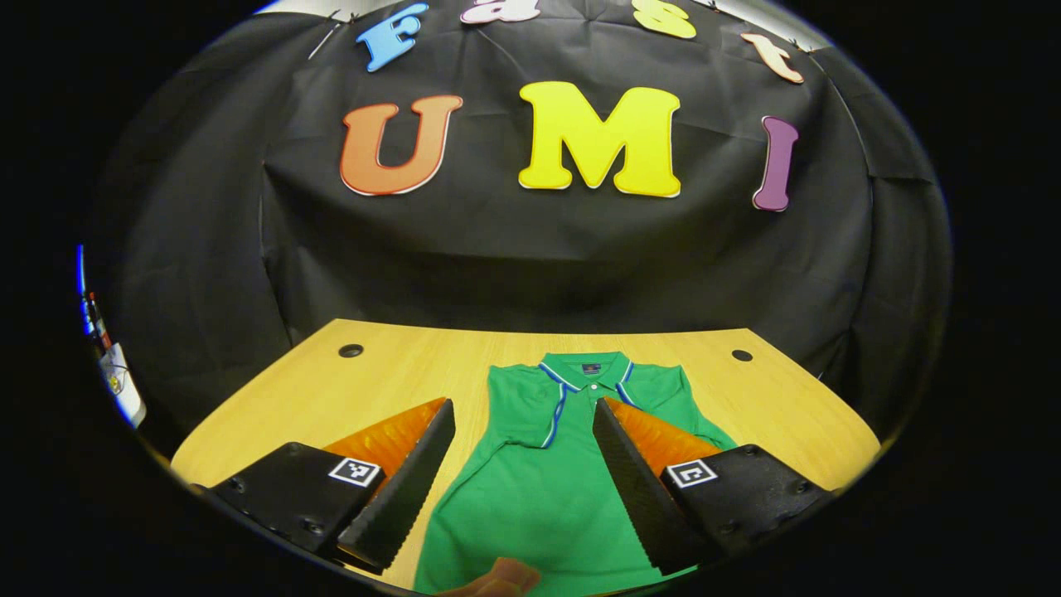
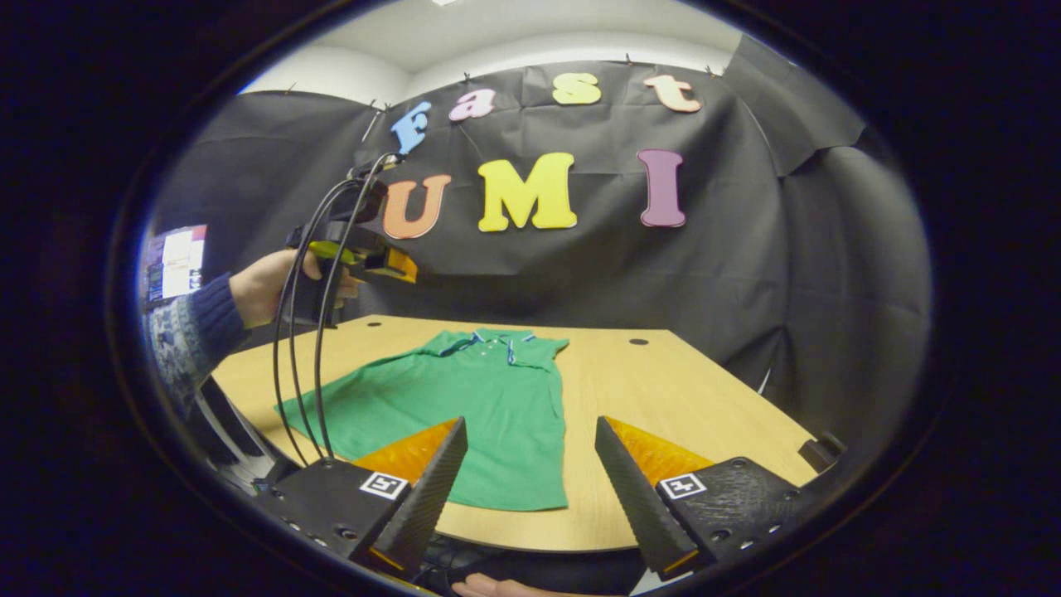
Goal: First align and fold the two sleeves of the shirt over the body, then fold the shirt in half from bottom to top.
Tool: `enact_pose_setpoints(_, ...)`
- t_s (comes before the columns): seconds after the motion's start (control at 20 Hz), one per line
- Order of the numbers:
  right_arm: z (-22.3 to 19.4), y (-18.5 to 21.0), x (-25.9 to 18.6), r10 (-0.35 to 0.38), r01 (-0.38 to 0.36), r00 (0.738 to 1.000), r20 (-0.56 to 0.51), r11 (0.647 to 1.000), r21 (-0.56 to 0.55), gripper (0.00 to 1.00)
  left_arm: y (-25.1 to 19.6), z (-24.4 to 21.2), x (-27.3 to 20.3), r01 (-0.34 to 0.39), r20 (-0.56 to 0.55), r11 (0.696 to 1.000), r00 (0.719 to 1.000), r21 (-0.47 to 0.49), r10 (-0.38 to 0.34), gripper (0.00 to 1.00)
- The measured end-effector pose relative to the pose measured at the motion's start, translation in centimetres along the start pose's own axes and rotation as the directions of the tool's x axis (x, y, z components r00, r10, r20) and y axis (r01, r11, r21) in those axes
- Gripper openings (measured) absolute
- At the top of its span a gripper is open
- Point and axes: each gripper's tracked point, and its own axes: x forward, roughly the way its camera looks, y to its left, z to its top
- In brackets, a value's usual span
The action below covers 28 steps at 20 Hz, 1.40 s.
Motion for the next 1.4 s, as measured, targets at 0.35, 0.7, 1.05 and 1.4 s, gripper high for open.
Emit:
enact_pose_setpoints(0.35, 0.5, 4.0, -0.6, 0.018, -0.014, 0.999, 0.040, 0.995, -0.101, 0.95, 6.0, -6.0, -9.0, -0.064, 0.021, 0.998, 0.998, -0.029, 0.064, 1.00)
enact_pose_setpoints(0.7, -1.5, 4.6, 1.7, -0.014, 0.012, 1.000, -0.023, 0.997, -0.071, 0.96, 9.6, -13.9, -13.4, -0.046, -0.027, 0.989, 0.999, -0.141, 0.043, 1.00)
enact_pose_setpoints(1.05, -6.1, 0.7, 3.6, -0.122, 0.118, 0.980, -0.160, 0.992, -0.032, 0.95, 7.5, -20.4, -13.1, 0.048, -0.153, 0.983, 0.985, -0.175, -0.075, 1.00)
enact_pose_setpoints(1.4, -9.7, -0.1, 3.8, -0.138, 0.147, 0.954, -0.267, 0.989, 0.014, 0.96, 4.6, -21.7, -13.3, 0.117, -0.182, 0.984, 0.973, -0.136, -0.141, 1.00)
